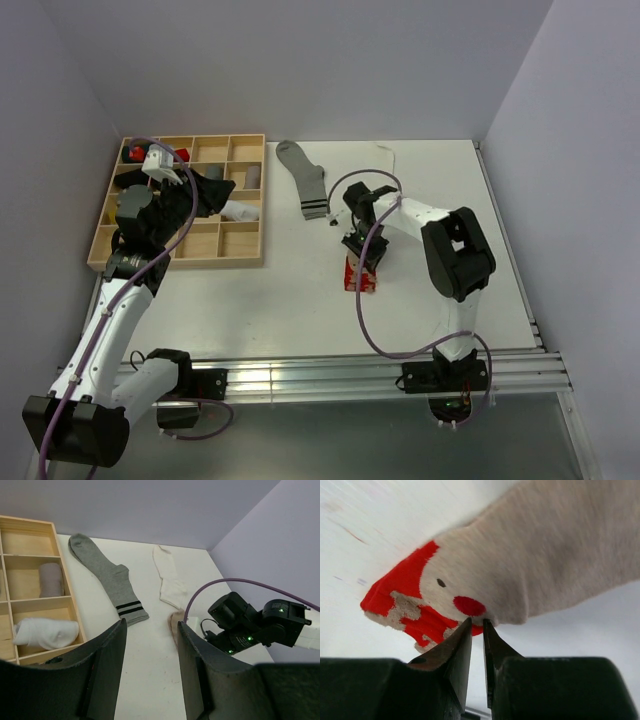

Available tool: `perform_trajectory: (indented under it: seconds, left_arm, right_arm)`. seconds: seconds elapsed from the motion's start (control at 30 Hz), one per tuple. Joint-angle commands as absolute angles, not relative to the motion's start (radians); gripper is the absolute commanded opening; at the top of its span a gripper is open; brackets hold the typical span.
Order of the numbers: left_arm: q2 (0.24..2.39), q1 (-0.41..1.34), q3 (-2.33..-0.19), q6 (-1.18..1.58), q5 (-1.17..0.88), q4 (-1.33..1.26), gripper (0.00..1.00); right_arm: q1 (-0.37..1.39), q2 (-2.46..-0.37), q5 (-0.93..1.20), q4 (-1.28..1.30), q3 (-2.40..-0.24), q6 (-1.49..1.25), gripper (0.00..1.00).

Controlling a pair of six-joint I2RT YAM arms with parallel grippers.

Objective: Roll the socks
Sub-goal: Move the sock to the center of the board.

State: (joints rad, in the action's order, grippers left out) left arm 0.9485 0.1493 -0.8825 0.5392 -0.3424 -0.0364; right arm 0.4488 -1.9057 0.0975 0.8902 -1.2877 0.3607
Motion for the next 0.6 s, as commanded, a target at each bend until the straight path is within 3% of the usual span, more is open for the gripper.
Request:
perform_trajectory:
  seconds: [0.0, 0.2, 0.43, 0.57]
  left_arm:
    - [0.936, 0.155, -0.927, 0.525, -0.336, -0.049, 0.50]
    - [0.936, 0.158, -0.931, 0.519, -0.328, -0.040, 0.50]
    - [0.943, 0.163, -0.931, 0.517, -0.331, -0.043, 0.50]
    - [0.937, 0.163, -0.928, 0.512, -0.322, -0.043, 0.50]
  right_arm:
    - [0.472, -1.957, 0.201, 0.931, -1.405, 0.296, 0.23]
    - [0.489, -2.008, 0.178, 0.927, -1.471, 0.278, 0.23]
    - [0.489, -1.821, 0.132, 0.826, -1.378, 0.334, 0.26]
    - [0.489, -1.682, 0.127, 0.735, -1.286, 0.389, 0.38]
